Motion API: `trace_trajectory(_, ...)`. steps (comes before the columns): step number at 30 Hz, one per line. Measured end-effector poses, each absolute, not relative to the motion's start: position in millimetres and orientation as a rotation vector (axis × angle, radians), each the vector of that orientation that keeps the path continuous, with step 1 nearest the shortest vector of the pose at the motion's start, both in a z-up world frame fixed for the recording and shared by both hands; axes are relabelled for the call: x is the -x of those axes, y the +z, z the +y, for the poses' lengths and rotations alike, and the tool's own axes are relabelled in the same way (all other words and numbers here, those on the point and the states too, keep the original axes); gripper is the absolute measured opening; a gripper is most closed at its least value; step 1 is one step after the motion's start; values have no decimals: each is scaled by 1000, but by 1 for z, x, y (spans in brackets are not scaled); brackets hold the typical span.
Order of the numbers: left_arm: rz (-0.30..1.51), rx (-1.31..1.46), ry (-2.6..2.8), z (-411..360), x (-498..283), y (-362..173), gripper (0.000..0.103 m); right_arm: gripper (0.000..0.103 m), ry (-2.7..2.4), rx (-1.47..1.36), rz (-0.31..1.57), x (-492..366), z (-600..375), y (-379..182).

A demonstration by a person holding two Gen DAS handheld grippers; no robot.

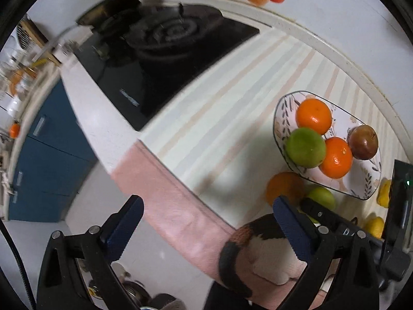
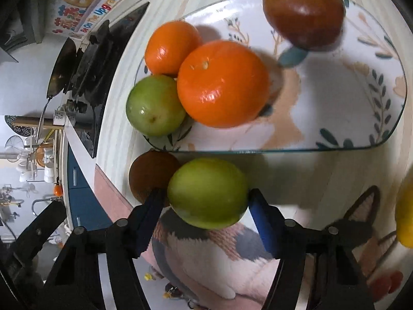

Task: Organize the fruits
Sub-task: 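Grasp a brown orange with the left gripper while the right gripper grasps a lime, then place the brown orange and lime onto the plate with both grippers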

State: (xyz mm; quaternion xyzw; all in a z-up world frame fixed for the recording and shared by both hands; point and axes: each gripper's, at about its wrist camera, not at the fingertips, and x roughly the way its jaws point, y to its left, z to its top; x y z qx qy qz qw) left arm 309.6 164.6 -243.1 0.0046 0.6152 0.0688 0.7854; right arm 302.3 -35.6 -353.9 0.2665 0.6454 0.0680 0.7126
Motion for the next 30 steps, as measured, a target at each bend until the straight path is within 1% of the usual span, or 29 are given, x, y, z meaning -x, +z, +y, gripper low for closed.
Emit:
trace_trajectory(6, 1425, 52, 41, 146, -330, -277, 103, 66, 106, -489, 1449, -278, -55, -341)
trace_trajectory(12, 1469, -28, -64, 110, -337, -304, 102, 66, 51, -460, 1468, -260, -80, -338)
trace_trajectory(14, 1470, -52, -94, 100, -337, -310, 100, 66, 45, -469, 1473, -257, -84, -340)
trace_trajectory(15, 1471, -62, -103, 96, -338, -313, 93, 66, 41, -470, 1473, -255, -85, -341)
trace_trajectory(16, 1473, -73, -108, 93, -337, -315, 83, 66, 42, -474, 1468, -254, -86, -340)
trace_trajectory(20, 1474, -68, -153, 86, -335, -322, 65, 66, 40, -483, 1463, -254, -86, -341)
trace_trajectory(21, 1474, -73, -157, 84, -335, -323, 55, 66, 39, -486, 1461, -255, -86, -341)
trace_trajectory(22, 1472, -84, -155, 82, -334, -323, 53, 66, 39, -486, 1461, -254, -90, -340)
trace_trajectory(26, 1455, -96, -149, 78, -328, -319, 53, 66, 43, -477, 1455, -255, -90, -337)
trace_trajectory(30, 1412, -99, -167, 74, -319, -300, 53, 66, 59, -460, 1428, -253, -88, -326)
